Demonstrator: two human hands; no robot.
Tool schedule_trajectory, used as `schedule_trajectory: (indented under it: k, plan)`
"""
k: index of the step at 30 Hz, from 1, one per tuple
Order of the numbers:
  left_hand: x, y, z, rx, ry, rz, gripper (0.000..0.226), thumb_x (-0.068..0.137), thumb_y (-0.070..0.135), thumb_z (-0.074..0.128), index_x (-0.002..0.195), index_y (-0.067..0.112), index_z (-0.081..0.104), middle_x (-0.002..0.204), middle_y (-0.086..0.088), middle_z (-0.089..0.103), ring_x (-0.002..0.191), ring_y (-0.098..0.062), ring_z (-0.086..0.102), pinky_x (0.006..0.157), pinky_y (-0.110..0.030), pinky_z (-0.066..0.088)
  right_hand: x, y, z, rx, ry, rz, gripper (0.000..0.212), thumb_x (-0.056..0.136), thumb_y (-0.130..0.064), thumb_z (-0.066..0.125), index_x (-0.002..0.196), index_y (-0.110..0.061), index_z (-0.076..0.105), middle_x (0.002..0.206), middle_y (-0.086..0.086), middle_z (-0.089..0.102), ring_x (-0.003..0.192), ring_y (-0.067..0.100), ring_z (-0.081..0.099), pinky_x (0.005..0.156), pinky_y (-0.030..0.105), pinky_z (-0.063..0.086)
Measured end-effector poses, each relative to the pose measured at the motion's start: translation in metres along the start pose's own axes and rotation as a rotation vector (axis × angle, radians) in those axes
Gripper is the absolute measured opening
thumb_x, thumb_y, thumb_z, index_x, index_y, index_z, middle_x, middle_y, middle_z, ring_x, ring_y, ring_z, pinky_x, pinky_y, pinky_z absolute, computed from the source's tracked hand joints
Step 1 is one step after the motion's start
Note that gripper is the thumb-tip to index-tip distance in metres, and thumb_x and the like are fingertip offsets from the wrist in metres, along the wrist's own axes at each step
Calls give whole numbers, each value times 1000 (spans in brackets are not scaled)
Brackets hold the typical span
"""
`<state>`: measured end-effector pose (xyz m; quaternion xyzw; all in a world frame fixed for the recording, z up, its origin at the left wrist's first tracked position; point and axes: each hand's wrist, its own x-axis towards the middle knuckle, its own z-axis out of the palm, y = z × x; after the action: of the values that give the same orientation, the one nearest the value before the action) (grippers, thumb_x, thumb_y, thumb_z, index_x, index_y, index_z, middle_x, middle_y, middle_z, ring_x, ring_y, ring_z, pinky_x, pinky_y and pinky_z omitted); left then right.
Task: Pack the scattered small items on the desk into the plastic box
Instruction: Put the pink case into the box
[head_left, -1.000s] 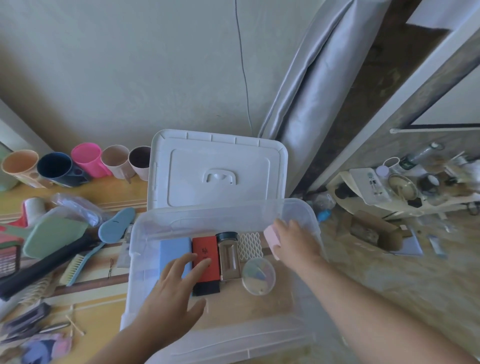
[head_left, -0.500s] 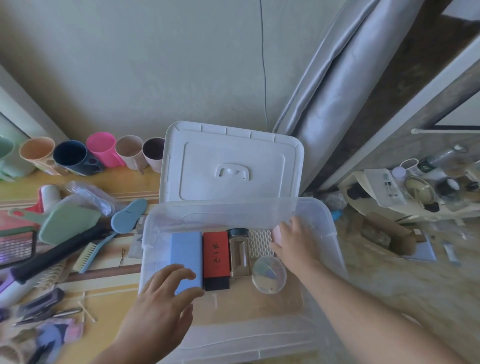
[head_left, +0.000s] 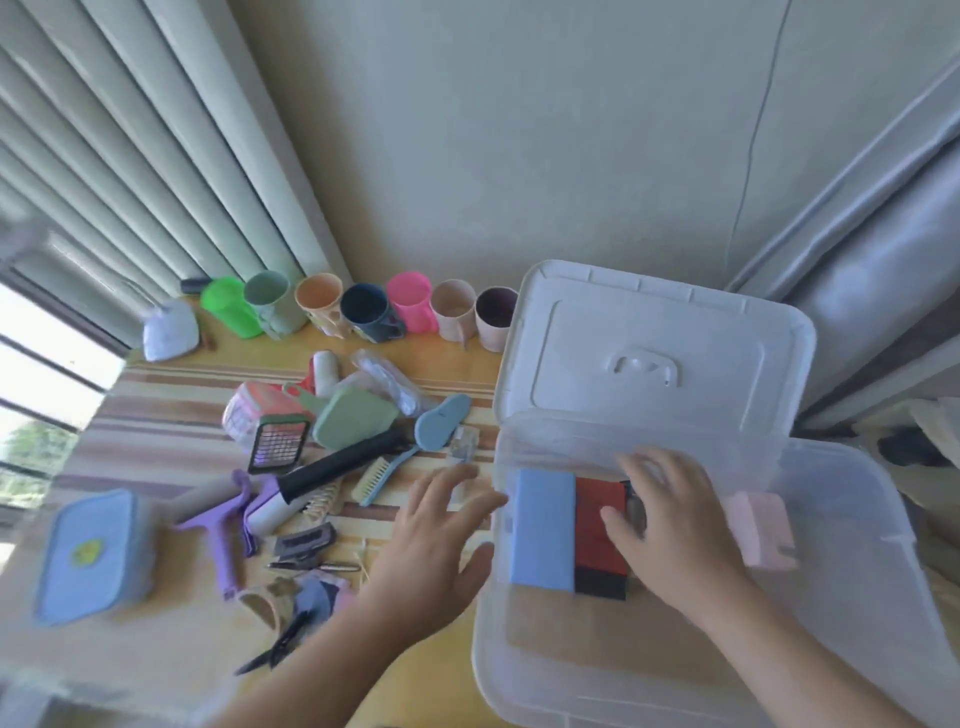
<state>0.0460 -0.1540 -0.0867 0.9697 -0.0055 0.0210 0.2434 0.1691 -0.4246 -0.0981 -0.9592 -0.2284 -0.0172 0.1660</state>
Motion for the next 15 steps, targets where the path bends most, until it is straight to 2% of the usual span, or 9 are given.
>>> schedule_trajectory:
  k: [4,6,8,10,13,15]
  plan:
    - [-10,-105,-31,-7,89,-193,44,84,30,72,128,32,66,140,-3,48,129,-33,44,110,-50,41,35,-101,20,123,119,-203,43,80,-22,82,120,-11,70,123,13,59,114,38,54,98,49,48]
    - [-21,-162,-47,35,75,-349,42,82,36,66,124,33,70,136,-4,52,124,-35,47,109,-50,40,49,-155,36,195,115,-271,35,81,-19,76,115,-14,71,117,9,59,110,33,53,94,43,47]
    - [-39,-216,-60,78,-38,-549,46,82,40,63,128,35,68,139,-6,52,127,-37,44,110,-50,37,58,-201,63,230,19,-302,31,82,-18,68,113,-15,69,112,5,57,107,29,51,91,41,47]
    - [-65,-263,-68,103,-145,-700,53,80,36,68,133,38,63,139,-7,51,131,-37,42,113,-51,35,67,-238,98,193,-139,-319,33,84,-22,62,115,-17,68,112,2,56,106,29,50,88,45,50]
    - [-104,-305,-72,93,-229,-798,58,81,34,69,138,37,57,132,-7,52,130,-35,45,110,-46,37,89,-278,147,81,-410,-291,45,90,-24,58,135,-21,60,131,2,52,118,30,46,95,49,50]
    - [-123,-313,-69,18,-280,-835,64,87,30,71,147,32,50,132,-9,51,125,-33,52,101,-41,42,109,-295,175,-22,-532,-270,53,93,-20,54,146,-25,48,144,2,45,125,32,41,101,49,47]
